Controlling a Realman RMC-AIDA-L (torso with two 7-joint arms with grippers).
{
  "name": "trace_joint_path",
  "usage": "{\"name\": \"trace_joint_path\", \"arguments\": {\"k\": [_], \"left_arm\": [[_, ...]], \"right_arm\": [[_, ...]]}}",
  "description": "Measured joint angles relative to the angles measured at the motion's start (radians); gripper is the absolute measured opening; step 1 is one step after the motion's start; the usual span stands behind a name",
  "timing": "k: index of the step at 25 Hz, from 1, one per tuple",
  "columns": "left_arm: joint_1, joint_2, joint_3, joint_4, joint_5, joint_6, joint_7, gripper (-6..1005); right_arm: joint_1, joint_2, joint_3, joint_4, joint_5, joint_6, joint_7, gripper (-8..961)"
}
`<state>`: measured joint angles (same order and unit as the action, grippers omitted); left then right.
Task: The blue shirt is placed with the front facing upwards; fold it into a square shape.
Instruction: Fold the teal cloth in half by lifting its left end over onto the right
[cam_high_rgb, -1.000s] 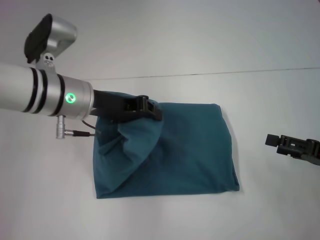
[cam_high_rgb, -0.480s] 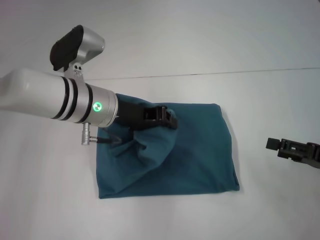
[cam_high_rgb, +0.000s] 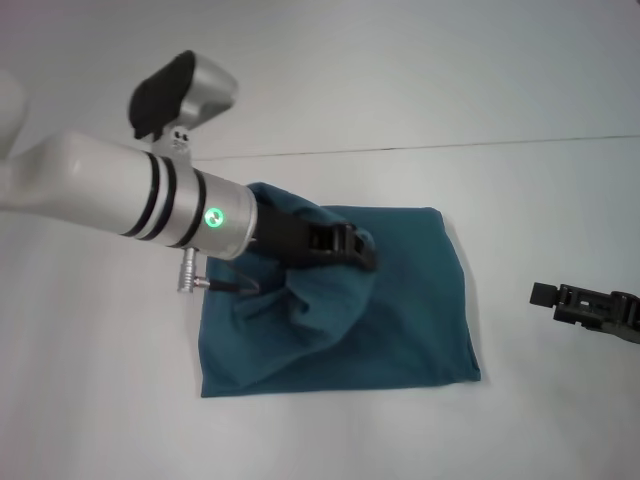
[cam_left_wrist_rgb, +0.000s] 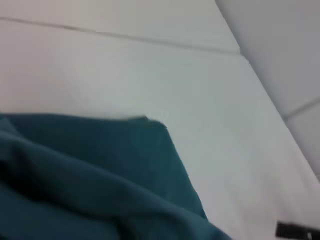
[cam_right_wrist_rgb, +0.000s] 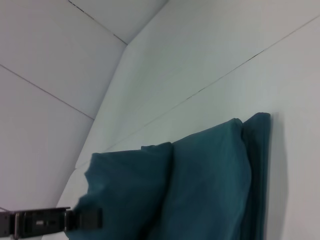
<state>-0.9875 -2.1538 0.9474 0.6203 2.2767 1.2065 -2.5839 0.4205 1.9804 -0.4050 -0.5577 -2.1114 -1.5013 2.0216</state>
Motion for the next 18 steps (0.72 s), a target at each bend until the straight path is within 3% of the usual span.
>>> {"name": "trace_joint_path", "arguments": {"k": [5,10,16,18], "left_arm": [[-0.032,-0.012,0.068,-0.009,-0.007,0.007,0.089,121],[-0.046,-0.010,0.167,-0.009,0.003,-0.068,0.047,154],[0.014,-0.013,0.172,0.087,-0.072,-0.076,0.075,361],[0.047,-0.013,0.173,0.130,-0.132,-0.052,0.117,605]], "right_arm": [[0.001,0.000,0.000,0.000,-0.001,0.001,0.000,946],[-0.001,0.000,0.000,0.002,-0.001,0.003,0.001,946],[-0.002,-0.001,0.000,0.002,-0.001,0.007,0.002,946],[-0.002,-0.002,0.000,0.002,-0.001,0.010,0.003,946]]}}
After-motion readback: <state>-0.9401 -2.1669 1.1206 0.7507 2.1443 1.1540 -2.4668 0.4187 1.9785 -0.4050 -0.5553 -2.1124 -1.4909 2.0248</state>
